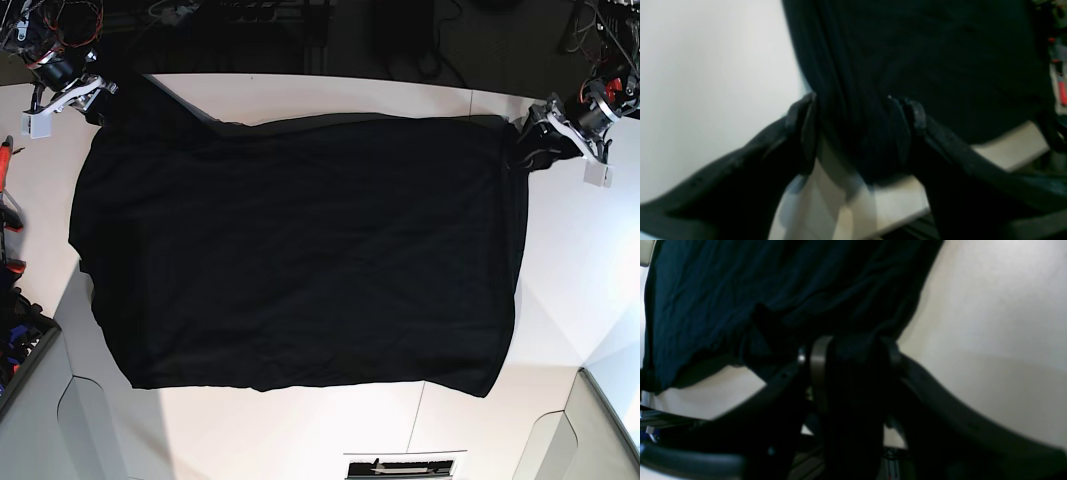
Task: Layout the t-shirt on the table in an organized manner, then fold the t-shirt properly
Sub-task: 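Lift the shirt edge with both grippers and fold it over the shirt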
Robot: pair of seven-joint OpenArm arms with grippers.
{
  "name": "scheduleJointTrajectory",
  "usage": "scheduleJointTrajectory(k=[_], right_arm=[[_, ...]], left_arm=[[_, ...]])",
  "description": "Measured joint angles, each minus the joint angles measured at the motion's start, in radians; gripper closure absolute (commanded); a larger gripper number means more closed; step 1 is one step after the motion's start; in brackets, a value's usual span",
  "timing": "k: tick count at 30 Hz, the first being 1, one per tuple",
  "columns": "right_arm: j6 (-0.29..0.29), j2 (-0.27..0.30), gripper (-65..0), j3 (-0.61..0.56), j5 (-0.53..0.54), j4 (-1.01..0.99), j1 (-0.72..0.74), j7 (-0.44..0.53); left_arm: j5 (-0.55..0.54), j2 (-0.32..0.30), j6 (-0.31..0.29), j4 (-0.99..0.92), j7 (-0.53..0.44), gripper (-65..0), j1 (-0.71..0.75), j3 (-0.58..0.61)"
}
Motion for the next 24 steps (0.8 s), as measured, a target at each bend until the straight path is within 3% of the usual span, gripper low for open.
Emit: scheduleJointTrajectory(k=[3,5,7,12,17,24], right_arm=[[0.0,0.0,-18.5,0.0,0.008,0.0,0.0,0.0],[0.0,0.0,-9.5,0.0,0.004,-0.001,0.0,-0.008],[-0.001,0.0,0.0,0.0,0.0,-0.002,-0.001,-0.014],[-0.001,0.002,0.0,0.0,0.001,-0.002,-0.001,-0.011],[-0.003,0.016,0.0,0.024,-0.013,0.076,-0.004,-0.017],[0.0,0.03,0.0,0.061,-0.017,0.19,0.049,-0.009]], left_arm=[[0.008,0.003,0.001,0.016,0.002,-13.3,0.035,0.0],[0.018,0.003,0.002,0.02,0.014,-0.4,0.043,0.001],[0.018,0.002,0.002,0.021,0.017,0.0,0.043,0.002],[0.034,0.005,0.008,0.05,0.037,0.0,0.042,-0.022],[0.047,0.008,0.018,0.145,0.071,0.0,0.053,-0.137],[0.024,-0.042,0.016,0.216,0.064,0.0,0.042,-0.163]])
